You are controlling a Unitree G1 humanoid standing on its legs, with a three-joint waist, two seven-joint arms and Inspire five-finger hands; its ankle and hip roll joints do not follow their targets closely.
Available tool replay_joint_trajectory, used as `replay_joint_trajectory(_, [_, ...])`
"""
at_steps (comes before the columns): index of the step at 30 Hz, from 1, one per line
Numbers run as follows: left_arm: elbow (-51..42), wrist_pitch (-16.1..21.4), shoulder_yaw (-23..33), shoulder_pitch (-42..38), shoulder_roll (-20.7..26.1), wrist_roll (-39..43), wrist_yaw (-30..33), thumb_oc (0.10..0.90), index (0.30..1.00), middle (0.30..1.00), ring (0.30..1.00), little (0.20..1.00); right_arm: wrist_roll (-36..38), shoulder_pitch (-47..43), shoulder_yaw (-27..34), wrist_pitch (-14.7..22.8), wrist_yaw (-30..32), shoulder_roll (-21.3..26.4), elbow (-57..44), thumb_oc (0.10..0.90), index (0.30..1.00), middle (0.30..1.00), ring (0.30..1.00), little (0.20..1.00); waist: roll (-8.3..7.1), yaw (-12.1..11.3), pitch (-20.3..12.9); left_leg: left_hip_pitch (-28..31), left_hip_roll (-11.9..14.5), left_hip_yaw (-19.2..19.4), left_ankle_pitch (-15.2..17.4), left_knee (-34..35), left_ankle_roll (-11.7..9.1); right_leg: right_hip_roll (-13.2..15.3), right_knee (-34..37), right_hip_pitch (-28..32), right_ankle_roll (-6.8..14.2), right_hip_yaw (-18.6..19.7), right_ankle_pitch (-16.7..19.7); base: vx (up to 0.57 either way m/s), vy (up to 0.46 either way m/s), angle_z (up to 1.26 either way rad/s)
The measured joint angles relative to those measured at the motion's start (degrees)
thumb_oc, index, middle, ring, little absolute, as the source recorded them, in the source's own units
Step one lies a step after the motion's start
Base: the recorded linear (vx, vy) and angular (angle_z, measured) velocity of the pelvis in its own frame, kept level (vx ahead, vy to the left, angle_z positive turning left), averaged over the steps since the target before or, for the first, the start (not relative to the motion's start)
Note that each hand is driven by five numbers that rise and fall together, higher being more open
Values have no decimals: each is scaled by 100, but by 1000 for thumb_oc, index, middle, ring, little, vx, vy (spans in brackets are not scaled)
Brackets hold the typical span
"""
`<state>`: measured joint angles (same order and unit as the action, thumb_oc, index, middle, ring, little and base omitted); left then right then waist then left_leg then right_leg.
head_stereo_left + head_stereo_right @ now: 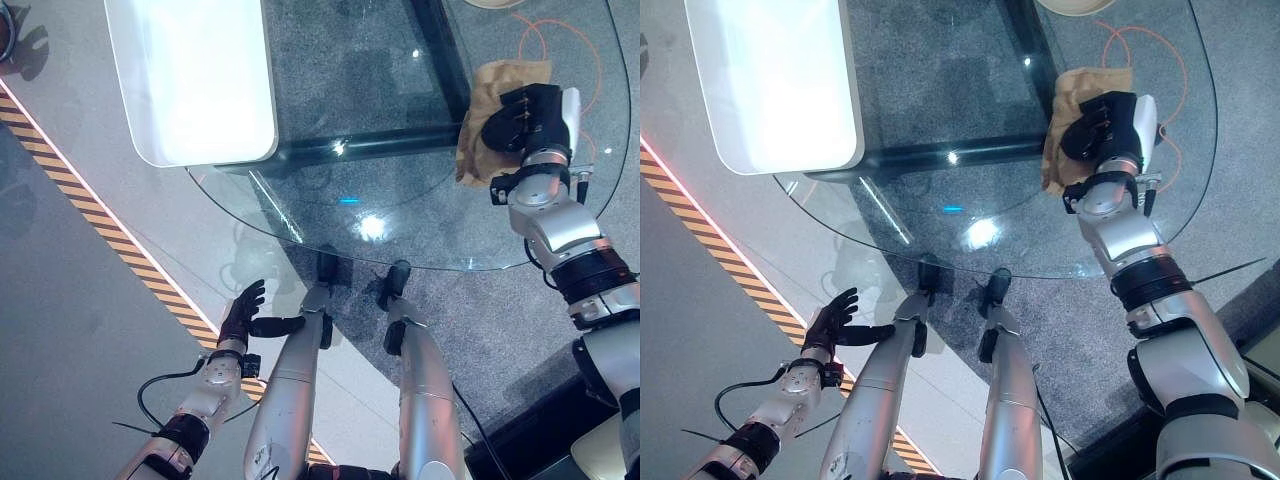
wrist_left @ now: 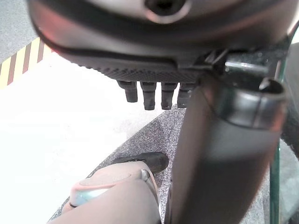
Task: Wipe the table with a cloth and put it in the basket.
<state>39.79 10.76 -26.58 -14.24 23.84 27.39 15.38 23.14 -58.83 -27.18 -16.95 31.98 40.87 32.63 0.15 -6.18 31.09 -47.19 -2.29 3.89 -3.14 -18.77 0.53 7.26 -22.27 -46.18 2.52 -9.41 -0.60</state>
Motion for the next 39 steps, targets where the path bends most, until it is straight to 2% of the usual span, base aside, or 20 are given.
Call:
replay_joint_trajectory(1, [0, 0, -2, 0, -3, 0, 3, 800, 900, 900, 900, 900, 0, 0, -1, -1, 6, -17, 34, 800, 900, 900, 900, 900, 0, 0, 0, -3, -5, -9, 0, 1, 0, 7, -2, 3, 6, -10, -6, 9, 23, 4])
replay_joint_trajectory(7, [-1, 5, -26, -23, -4, 0, 7, 800, 900, 900, 900, 900, -2, -14, -27, -24, 126, -21, 177, 800, 900, 900, 900, 900, 4, -11, -2, -38, -37, -132, -4, -6, -7, 47, -44, 6, 11, -140, -69, 4, 18, 9])
replay_joint_trajectory(17, [-4, 12, -56, -91, -30, 2, 21, 800, 900, 900, 900, 900, -1, -61, -33, -135, 492, -29, 233, 800, 900, 900, 900, 900, 7, -71, -4, -98, -49, -142, -4, -26, -7, 50, -44, -35, 17, -147, -73, 0, 0, 0])
replay_joint_trajectory(30, [-1, 12, -41, -121, -20, 3, 42, 800, 900, 900, 900, 900, -17, -73, 13, -116, 802, -37, 166, 800, 900, 900, 900, 900, 3, -3, -16, -172, -50, -137, -45, -30, 5, 51, -48, -111, 19, -146, -65, -15, -4, 0])
replay_joint_trajectory(33, [-1, 2, 3, -114, -24, 0, 43, 800, 900, 900, 900, 900, -167, 73, 69, -153, 1198, -42, -73, 800, 900, 900, 900, 900, 4, 23, -12, -179, -44, -119, -10, -47, 27, 46, -45, -113, 28, -130, -67, 0, 0, 0])
replay_joint_trajectory(39, [-4, -7, -1, -142, -18, 2, 150, 800, 900, 900, 900, 900, -556, 380, 593, -398, 2227, -45, -621, 800, 900, 900, 900, 900, 2, 136, -10, -253, -53, -99, -16, -17, 31, 47, -19, -205, 30, -109, -59, 0, 0, 0])
